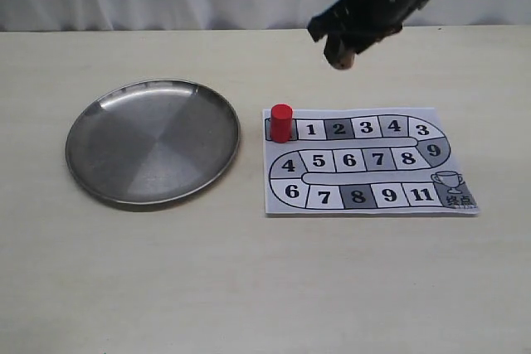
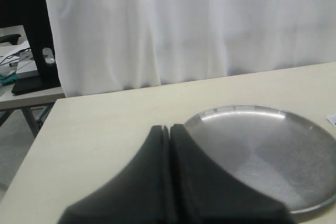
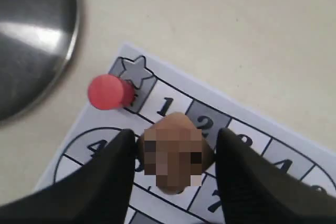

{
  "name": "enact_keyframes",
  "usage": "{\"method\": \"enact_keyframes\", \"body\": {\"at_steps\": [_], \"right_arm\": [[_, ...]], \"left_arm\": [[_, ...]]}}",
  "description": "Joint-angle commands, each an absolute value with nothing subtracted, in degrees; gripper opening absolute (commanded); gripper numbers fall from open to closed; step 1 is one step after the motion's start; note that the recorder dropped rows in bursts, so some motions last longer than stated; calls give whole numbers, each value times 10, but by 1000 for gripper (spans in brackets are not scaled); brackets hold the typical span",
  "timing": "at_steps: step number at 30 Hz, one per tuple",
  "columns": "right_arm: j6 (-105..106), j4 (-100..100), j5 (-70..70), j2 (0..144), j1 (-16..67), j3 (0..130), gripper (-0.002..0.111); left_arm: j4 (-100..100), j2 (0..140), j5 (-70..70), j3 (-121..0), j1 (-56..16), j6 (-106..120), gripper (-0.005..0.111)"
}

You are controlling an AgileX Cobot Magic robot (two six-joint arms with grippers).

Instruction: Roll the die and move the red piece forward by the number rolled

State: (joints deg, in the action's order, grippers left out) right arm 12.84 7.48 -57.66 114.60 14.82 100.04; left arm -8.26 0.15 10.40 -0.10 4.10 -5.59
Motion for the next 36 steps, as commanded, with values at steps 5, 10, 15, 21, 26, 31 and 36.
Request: {"method": "enact_keyframes", "body": {"at_steps": [5,10,15,21,26,31,36], "right_arm": [[127,81,-423,1145,128,830,5],[122,96,-398,1154,128,807,5],[102,96,-385,1161,128,807,8],[92,95,-373,1161,128,807,41],[92,96,-363,1161,128,807,68],[98,94,-363,1161,128,807,82],[98,94,-363,1161,128,807,81]], "left_arm": [[-82,0,100,0,43,-56,0],[-82,0,100,0,43,-56,0],[-82,0,100,0,43,-56,0],[-82,0,100,0,43,-56,0],[-82,0,100,0,43,-56,0],[-82,0,100,0,43,-56,0],[-82,0,100,0,43,-56,0]]}}
